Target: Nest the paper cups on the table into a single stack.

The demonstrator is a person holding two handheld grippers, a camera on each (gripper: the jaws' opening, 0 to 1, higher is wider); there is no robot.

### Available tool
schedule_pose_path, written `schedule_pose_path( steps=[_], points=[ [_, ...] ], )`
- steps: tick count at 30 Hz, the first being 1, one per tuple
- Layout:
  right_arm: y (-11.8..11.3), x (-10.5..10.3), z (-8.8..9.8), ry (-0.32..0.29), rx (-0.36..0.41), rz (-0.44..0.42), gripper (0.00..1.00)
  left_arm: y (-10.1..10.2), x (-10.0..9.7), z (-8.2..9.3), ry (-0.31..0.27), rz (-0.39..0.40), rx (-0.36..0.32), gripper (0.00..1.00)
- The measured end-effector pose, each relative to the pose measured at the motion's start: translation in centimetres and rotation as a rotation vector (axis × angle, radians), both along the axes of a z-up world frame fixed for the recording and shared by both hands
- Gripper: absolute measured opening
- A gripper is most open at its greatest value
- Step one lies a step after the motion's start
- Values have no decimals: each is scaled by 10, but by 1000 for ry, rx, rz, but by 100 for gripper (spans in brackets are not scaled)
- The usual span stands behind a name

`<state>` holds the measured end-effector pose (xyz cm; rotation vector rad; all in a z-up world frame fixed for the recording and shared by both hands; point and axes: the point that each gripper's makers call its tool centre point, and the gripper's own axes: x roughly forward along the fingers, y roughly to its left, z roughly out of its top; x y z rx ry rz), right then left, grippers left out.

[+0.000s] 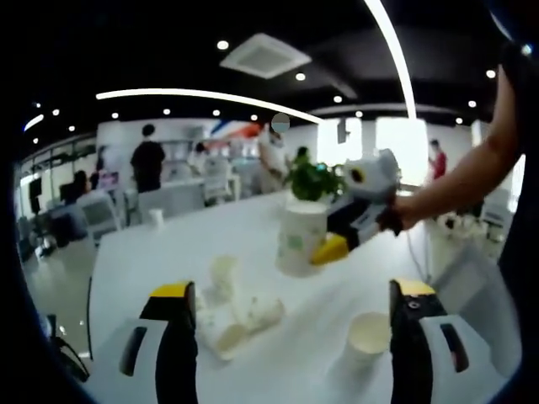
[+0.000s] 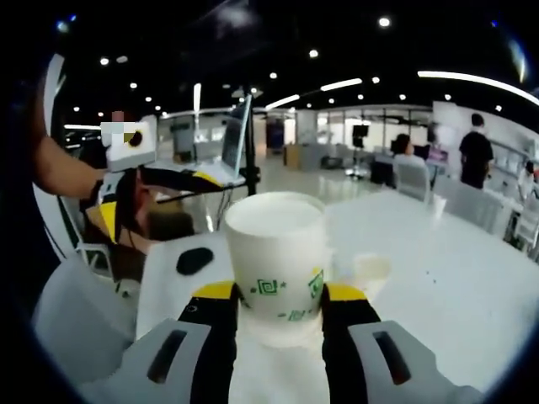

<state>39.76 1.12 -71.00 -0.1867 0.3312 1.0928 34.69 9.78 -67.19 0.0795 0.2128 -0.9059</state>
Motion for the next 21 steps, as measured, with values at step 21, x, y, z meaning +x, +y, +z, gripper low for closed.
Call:
schedule_pose_path(
  steps=[21],
  points=[
    [5, -37, 6, 34, 7, 39, 36, -47, 6, 14, -15, -125, -14, 81]
  ],
)
